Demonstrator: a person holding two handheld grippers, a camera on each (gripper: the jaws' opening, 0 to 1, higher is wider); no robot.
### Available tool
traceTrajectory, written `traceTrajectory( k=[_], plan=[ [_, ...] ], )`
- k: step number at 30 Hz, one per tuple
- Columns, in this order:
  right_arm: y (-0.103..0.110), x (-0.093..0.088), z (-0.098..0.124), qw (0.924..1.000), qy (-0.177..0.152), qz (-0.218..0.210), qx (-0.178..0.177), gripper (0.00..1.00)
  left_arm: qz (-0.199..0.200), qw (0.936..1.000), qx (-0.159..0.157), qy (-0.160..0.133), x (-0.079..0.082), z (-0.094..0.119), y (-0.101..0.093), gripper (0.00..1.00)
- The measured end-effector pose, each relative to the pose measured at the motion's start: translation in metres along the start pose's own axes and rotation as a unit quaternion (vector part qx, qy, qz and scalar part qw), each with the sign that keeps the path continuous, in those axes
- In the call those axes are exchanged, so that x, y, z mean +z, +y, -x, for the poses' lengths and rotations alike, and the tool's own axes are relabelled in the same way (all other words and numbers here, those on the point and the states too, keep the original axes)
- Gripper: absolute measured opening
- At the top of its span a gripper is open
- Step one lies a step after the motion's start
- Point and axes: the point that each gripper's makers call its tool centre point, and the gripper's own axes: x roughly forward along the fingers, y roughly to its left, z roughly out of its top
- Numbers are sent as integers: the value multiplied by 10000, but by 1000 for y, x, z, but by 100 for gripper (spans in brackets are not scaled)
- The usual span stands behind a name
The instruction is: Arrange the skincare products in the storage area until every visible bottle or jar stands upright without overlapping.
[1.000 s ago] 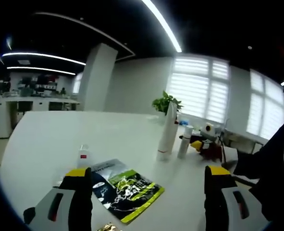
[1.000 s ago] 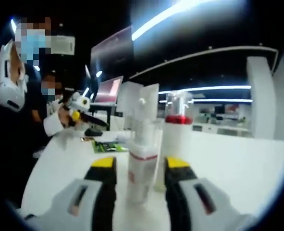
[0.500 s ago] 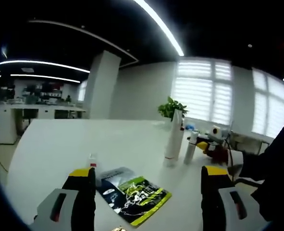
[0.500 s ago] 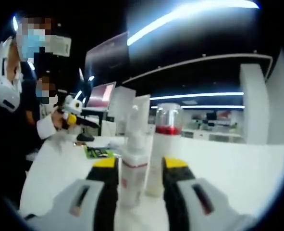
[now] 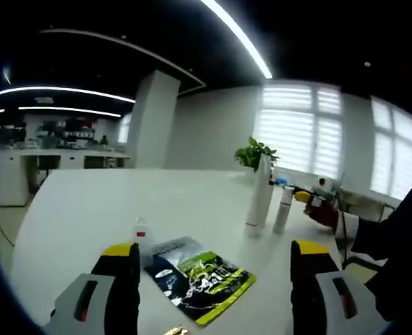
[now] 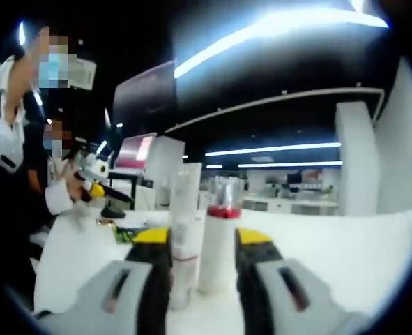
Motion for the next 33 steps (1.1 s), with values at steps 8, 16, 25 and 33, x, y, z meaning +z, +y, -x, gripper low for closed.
traceTrajectory(
  k=[8, 16, 25, 33],
  plan=[
    [10, 24, -12, 9995, 88, 289, 38, 39, 1, 9999, 60, 149, -7, 3, 3, 91],
    [24, 65, -24, 9960, -116, 889, -59, 48, -91, 9998, 125, -155, 6, 10, 4, 88],
    [57, 79, -38, 9948, -206, 986, 174, 47, -190, 9996, 91, -210, 7, 12, 5, 88],
    [89, 85, -56, 9925, -208, 1134, 416, 43, -229, 9993, 90, -289, 9, 12, 7, 86]
  ],
)
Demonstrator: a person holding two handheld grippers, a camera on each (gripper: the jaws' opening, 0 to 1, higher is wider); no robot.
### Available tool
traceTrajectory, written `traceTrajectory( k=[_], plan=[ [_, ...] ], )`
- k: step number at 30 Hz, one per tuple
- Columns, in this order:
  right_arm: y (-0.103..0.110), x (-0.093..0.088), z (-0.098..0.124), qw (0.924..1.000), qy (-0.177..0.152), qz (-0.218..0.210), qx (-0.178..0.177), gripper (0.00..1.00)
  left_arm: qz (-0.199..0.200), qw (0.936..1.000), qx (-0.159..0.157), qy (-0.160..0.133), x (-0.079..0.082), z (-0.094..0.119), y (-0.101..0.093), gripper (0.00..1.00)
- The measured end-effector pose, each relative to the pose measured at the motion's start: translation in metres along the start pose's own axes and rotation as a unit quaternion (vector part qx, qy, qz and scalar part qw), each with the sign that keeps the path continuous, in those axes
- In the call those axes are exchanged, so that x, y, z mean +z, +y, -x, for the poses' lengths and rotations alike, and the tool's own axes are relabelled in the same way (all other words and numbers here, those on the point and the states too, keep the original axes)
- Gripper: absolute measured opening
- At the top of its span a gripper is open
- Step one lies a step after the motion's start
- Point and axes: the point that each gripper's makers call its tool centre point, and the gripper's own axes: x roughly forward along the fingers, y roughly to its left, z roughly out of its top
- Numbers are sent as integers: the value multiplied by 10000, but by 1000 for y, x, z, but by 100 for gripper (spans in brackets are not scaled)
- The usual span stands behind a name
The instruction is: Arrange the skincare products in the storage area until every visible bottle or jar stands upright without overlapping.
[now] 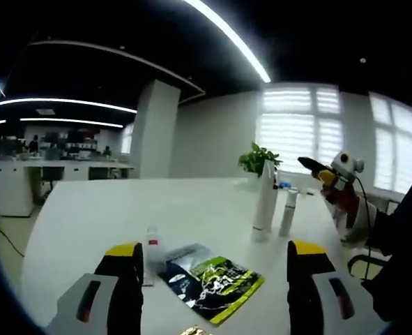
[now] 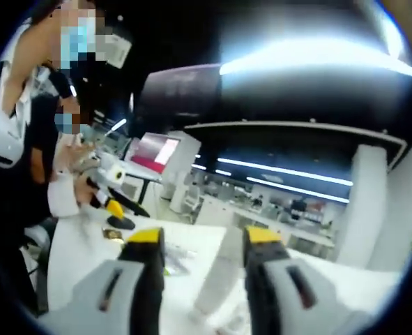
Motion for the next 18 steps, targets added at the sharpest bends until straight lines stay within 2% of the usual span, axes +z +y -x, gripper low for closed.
traceTrajectory(
  k=[6, 13, 16, 18],
  plan=[
    [31, 6, -20, 9994, -43, -84, 347, 43, -1, 10000, -53, -62, 2, 0, -2, 86],
    [45, -7, -47, 9973, 139, -515, 499, 42, -5, 10000, 17, -22, 1, 1, 3, 86],
    [53, -11, -56, 9965, 163, -598, 561, 42, -174, 9996, 192, -110, 6, 4, 7, 86],
    [57, -16, -64, 9962, 249, -624, 552, 42, -149, 9995, 197, -187, 9, 5, 8, 86]
  ],
)
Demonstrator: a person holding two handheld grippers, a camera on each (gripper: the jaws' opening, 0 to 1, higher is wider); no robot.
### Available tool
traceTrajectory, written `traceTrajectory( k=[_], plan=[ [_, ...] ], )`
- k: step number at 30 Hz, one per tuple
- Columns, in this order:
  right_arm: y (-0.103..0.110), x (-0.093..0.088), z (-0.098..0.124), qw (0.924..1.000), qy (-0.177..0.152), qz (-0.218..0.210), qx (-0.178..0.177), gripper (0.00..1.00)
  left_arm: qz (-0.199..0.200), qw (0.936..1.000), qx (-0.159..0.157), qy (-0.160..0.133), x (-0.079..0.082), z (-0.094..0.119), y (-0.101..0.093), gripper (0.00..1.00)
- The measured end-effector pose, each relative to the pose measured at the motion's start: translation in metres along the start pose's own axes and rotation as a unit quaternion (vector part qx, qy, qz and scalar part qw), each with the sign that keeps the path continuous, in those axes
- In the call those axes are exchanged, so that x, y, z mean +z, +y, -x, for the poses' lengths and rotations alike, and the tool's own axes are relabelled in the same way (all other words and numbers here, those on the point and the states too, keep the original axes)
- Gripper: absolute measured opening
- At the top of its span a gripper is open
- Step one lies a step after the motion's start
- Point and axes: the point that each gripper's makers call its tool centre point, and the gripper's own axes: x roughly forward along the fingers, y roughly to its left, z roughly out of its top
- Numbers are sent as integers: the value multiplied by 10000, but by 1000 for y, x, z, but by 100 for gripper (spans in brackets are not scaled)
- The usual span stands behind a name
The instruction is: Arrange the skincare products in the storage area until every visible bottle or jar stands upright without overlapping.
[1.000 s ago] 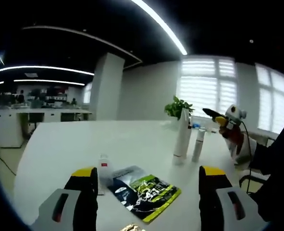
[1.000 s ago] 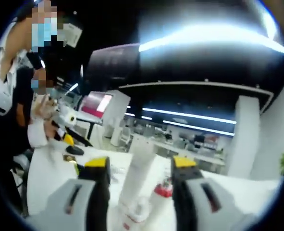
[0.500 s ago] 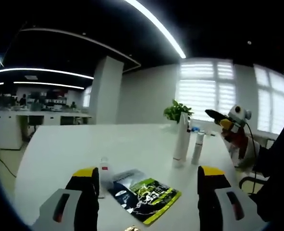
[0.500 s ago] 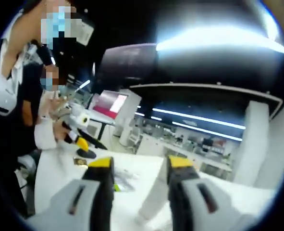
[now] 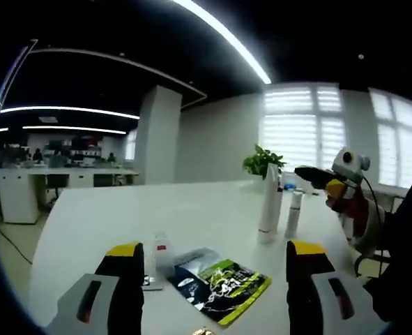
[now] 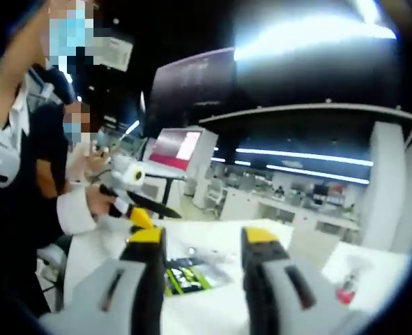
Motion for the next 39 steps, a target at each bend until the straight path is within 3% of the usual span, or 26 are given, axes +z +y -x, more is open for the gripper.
traceTrajectory(
  k=[6, 14, 17, 26, 31, 39],
  plan=[
    [5, -9, -16, 9999, 69, -104, -31, 40, 95, 9999, -20, -93, 2, 0, 0, 86],
    [9, -27, -40, 9992, 265, -277, -146, 41, 77, 10000, 24, 46, -5, 0, 4, 84],
    [12, -27, -45, 9993, 122, -336, -116, 43, 93, 9999, 41, 81, -7, -1, 5, 84],
    [10, -38, -60, 9988, 193, -435, -141, 42, 233, 9996, 164, 43, -8, 0, 11, 83],
    [9, -44, -73, 9966, 223, -784, -83, 43, 371, 9989, 250, 141, -13, 2, 16, 83],
    [1, -65, -95, 9926, 498, -1071, -287, 41, 311, 9985, 390, 230, -18, 8, 21, 83]
  ],
)
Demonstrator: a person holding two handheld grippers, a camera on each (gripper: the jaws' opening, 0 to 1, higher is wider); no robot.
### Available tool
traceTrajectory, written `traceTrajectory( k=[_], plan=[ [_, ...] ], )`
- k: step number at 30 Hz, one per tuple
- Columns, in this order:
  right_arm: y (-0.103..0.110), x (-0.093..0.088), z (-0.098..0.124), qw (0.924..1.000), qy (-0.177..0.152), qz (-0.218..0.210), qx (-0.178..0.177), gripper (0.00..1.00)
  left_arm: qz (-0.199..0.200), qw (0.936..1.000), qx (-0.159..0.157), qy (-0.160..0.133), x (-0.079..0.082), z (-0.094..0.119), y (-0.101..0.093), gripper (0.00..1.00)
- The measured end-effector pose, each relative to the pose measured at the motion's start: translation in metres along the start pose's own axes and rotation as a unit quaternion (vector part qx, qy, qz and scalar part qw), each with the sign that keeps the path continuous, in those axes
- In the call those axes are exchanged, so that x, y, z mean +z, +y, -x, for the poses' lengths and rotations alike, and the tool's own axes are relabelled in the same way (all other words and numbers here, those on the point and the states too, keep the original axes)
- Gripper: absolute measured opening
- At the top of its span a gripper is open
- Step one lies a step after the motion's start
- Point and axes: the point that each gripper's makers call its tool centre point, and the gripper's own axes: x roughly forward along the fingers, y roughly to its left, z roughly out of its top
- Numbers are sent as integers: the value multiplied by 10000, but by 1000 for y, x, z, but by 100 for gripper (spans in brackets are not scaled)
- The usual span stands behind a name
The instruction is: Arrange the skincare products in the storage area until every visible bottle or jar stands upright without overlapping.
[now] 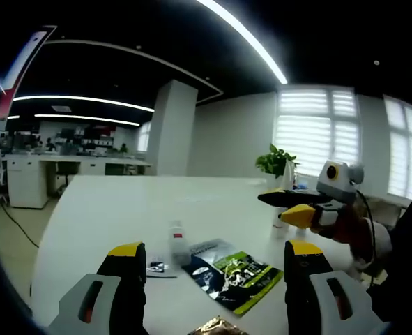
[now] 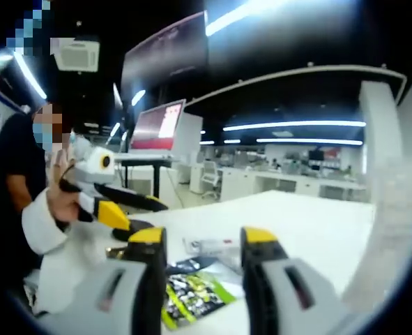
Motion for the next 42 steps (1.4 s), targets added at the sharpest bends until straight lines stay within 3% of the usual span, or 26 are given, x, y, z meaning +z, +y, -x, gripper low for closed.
traceTrajectory(
  k=[18, 36, 42],
  plan=[
    [-16, -40, -41, 9967, 658, -410, -250, 44, -140, 9996, 166, 198, -6, -5, 5, 83],
    [-22, -71, -80, 9935, 1132, -88, -13, 75, -146, 9995, 132, 253, -10, -6, 8, 83],
    [-34, -81, -90, 9918, 1280, 45, 1, 78, -127, 9995, 124, 250, -11, -5, 8, 83]
  ],
)
